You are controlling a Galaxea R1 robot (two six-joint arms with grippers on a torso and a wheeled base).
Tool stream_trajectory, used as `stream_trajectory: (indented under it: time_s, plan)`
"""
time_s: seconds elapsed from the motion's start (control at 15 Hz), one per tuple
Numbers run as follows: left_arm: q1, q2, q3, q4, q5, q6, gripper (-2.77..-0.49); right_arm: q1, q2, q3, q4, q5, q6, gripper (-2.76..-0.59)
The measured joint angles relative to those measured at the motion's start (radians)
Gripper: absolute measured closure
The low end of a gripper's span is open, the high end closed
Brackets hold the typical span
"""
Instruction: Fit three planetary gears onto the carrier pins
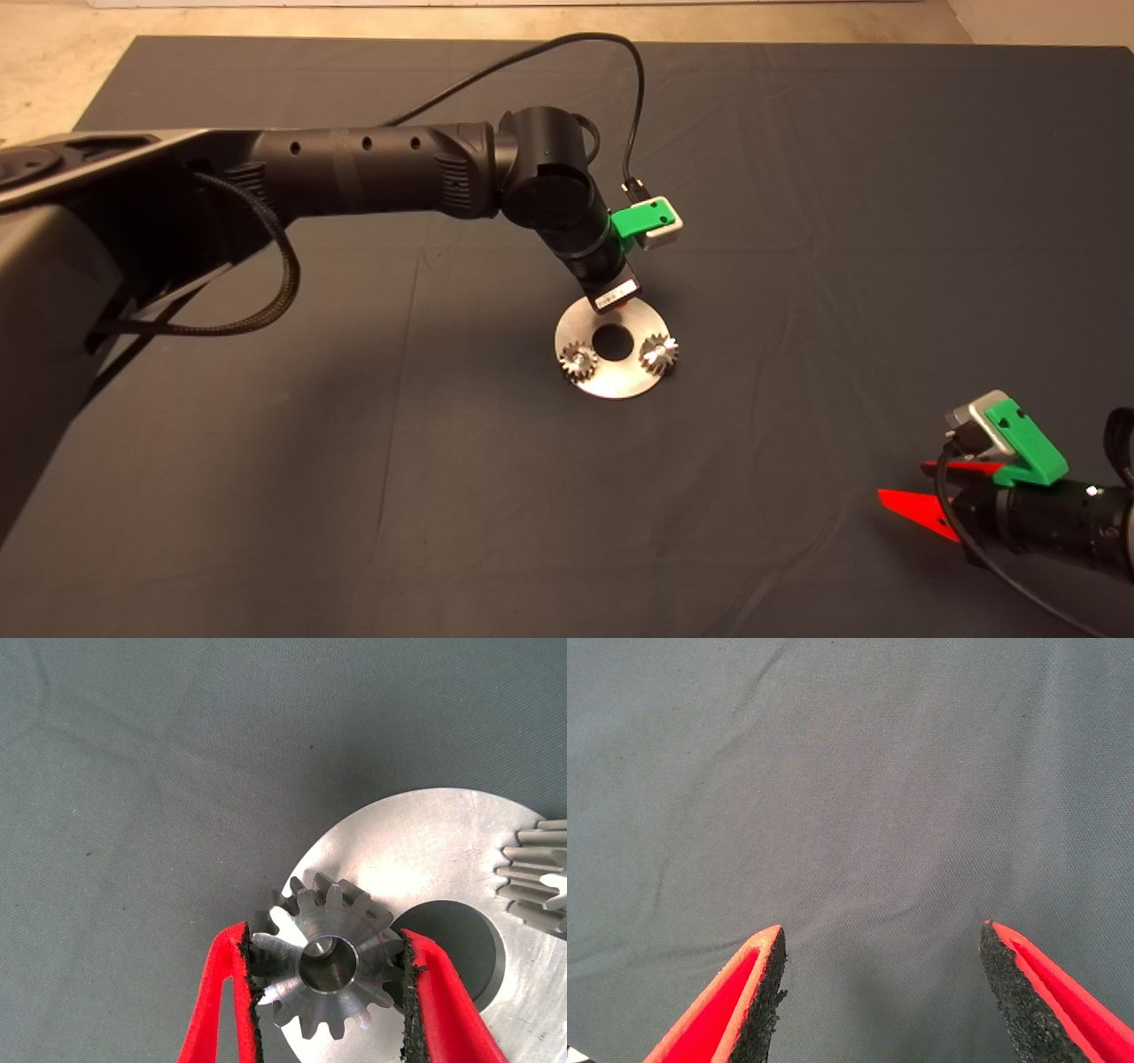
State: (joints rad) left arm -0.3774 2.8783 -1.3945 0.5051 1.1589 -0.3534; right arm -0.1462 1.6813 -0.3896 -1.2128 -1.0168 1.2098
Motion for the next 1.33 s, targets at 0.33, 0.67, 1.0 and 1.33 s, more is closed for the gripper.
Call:
stream_trajectory:
  time_s: [0.33,0.67,1.0,1.33]
  plan:
    - [0.002,0.0,0.0,0.003,-0.001,0.002,-0.62,0.0,0.0,0.0,0.0,0.0,0.0,-1.62]
    - [0.003,0.0,0.0,0.003,0.0,0.003,-0.61,0.0,0.0,0.0,0.0,-0.001,0.0,-1.62]
    - [0.003,-0.003,0.0,0.003,-0.005,0.003,-0.61,0.0,0.0,0.0,0.0,-0.003,0.0,-1.62]
    - [0.003,-0.003,0.0,0.003,-0.005,0.003,-0.6,0.0,0.0,0.0,0.0,-0.004,0.0,-1.62]
